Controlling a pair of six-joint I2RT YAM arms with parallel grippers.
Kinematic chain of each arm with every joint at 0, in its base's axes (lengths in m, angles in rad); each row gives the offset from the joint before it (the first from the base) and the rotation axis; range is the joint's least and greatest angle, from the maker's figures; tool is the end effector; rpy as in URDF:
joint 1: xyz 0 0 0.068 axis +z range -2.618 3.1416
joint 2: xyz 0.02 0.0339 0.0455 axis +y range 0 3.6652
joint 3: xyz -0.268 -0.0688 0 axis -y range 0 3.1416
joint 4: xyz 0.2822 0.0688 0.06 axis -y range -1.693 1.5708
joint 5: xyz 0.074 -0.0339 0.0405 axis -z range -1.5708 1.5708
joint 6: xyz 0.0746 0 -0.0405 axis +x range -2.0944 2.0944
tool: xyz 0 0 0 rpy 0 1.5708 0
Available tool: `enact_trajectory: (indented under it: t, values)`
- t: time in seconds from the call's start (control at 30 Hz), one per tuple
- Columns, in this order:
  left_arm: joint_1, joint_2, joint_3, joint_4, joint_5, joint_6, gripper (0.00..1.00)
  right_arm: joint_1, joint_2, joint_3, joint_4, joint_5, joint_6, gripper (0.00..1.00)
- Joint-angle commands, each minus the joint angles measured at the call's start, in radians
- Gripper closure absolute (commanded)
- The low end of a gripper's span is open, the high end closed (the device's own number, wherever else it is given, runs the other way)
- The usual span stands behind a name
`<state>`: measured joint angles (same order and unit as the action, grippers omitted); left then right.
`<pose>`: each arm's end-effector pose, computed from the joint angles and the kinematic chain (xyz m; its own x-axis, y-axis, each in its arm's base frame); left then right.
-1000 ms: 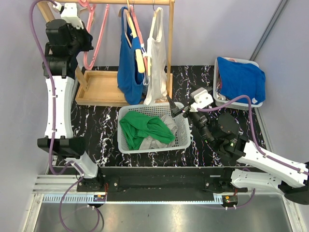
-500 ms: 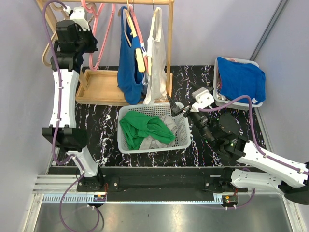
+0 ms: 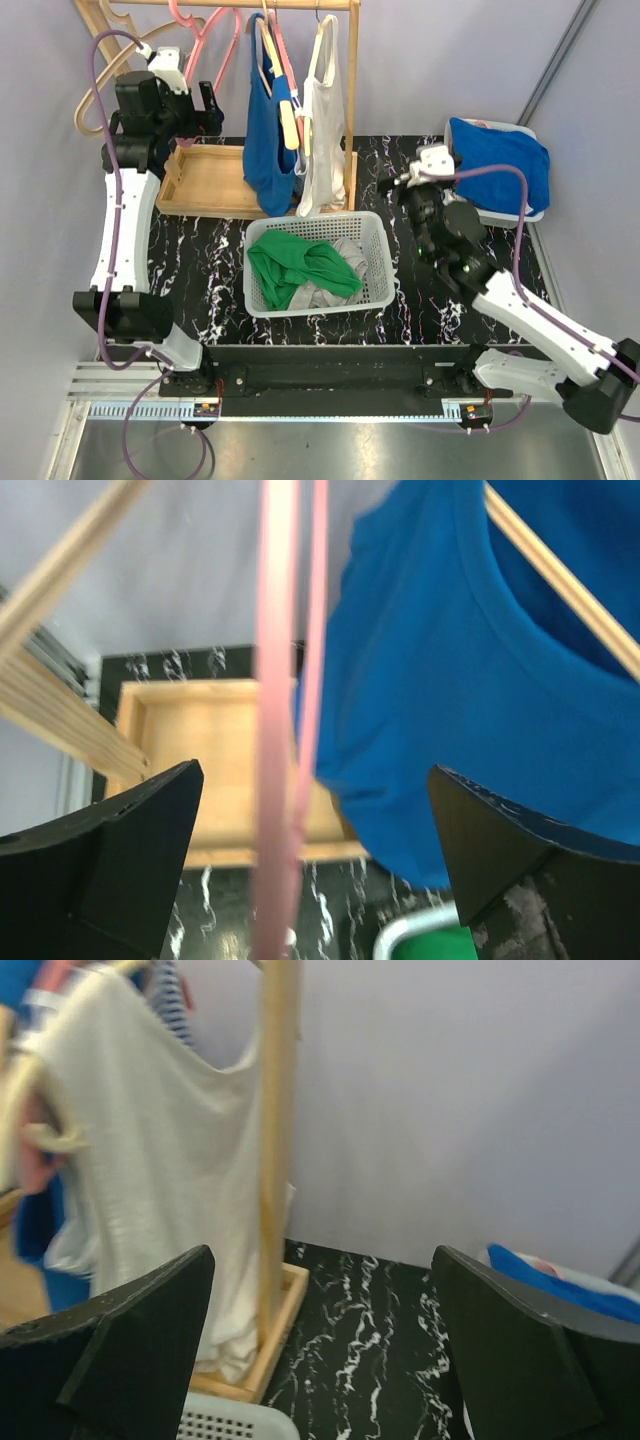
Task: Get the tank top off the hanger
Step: Place the hanger at the clothesline, then move the clothesline to the center of the board.
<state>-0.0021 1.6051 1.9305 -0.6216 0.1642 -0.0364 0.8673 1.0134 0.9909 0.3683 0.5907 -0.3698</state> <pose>0.4185 -0.0131 0.4853 -0.2975 -0.0353 -0.9541 0.1477 0.9856 -0.0825 0.2190 0.1940 0.4407 0.3108 -0.0976 -0.9454 -0.1953 0.9669 -0.1640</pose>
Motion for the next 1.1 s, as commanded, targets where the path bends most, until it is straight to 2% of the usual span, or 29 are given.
enact_trajectory:
  t: [0.0, 0.27, 0.4, 0.7, 1.07]
  values:
    - [0.002, -0.14, -0.088, 0.026, 0.125, -0.02, 0.01, -0.16, 0.109, 0.06, 0.021, -0.049, 0.152, 0.0]
    - [0.03, -0.33, -0.428, 0.121, 0.287, -0.007, 0.01, -0.284, 0.428, 0.196, 0.11, -0.202, 0.16, 0.0]
    - [0.042, -0.385, -0.501, 0.122, 0.34, -0.007, 0.01, -0.336, 0.542, 0.265, 0.156, -0.267, 0.232, 0.0]
    - [0.04, -0.438, -0.556, 0.12, 0.391, -0.03, 0.01, -0.356, 0.749, 0.393, 0.19, -0.377, 0.272, 0.0]
    - [0.042, -0.476, -0.573, 0.12, 0.413, -0.046, 0.01, -0.355, 0.905, 0.537, 0.167, -0.378, 0.293, 0.0]
